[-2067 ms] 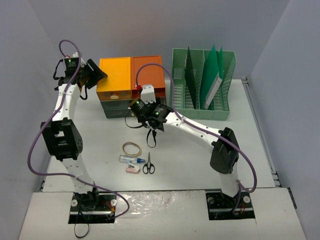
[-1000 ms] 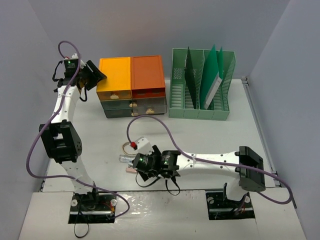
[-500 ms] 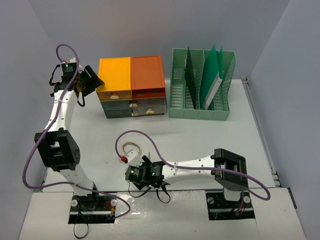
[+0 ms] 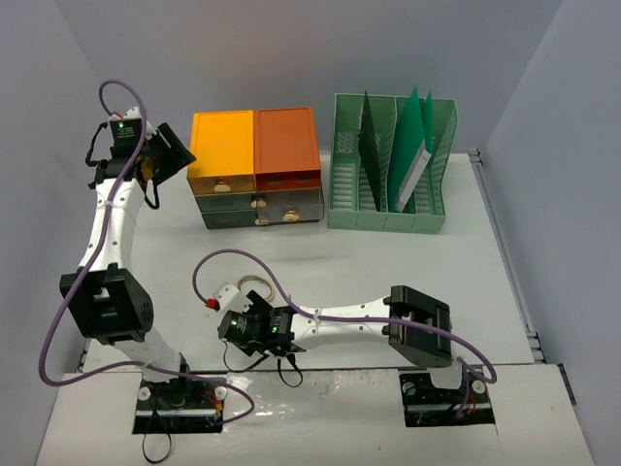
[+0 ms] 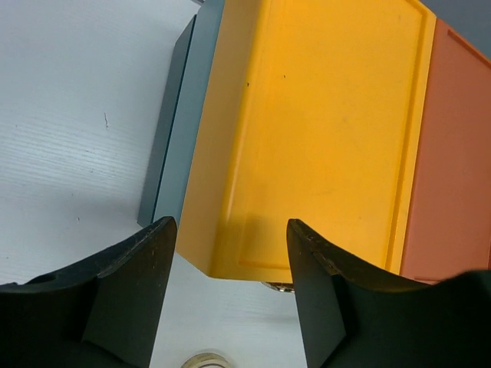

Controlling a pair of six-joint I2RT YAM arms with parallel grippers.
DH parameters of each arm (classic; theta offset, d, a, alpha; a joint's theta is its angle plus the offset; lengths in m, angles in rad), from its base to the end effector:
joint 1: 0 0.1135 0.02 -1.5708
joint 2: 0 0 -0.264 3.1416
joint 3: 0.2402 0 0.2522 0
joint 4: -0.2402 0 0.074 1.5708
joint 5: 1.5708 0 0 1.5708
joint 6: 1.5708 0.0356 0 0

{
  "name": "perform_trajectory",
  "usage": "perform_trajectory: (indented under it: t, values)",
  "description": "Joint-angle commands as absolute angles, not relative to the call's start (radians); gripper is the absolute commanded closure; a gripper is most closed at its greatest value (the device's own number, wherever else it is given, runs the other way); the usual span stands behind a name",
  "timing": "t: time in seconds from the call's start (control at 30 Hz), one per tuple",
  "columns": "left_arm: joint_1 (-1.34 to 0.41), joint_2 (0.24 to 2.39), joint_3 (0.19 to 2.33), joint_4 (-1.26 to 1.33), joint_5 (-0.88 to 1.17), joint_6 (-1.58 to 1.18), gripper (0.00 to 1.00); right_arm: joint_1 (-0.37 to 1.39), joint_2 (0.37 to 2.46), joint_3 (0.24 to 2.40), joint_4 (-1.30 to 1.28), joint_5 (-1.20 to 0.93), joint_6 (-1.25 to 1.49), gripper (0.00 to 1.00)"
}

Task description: Organize the desk

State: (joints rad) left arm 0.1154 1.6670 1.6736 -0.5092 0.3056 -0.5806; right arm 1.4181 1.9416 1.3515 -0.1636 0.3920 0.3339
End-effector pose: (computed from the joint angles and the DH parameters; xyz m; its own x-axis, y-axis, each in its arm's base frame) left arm 0.3832 0.0336 0.3859 -0.4835 -0.5827 -0.6532 -0.1353 0.7871 -0.6019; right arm 0.0789 0.4235 0.1999 -0.3838 -0.5027 -0.7746 -0.7888 0.6146 -0.0080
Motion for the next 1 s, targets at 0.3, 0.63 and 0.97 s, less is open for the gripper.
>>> perform_trajectory:
  t: [0.3, 0.63, 0.97]
  values:
    - [0.15, 1.503, 1.666, -0.511, 0.262, -0.554, 0.44, 1.369, 1.936, 1.366, -0.13, 0.335, 0.309, 0.39]
    - [0.166, 1.486, 1.647, -0.513, 0.261, -0.555, 0.44, 1.379, 1.897, 1.336, -0.132, 0.318, 0.339, 0.39]
    - [0.172, 1.482, 1.638, -0.512, 0.262, -0.552, 0.44, 1.38, 1.954, 1.318, -0.098, 0.293, 0.326, 0.4]
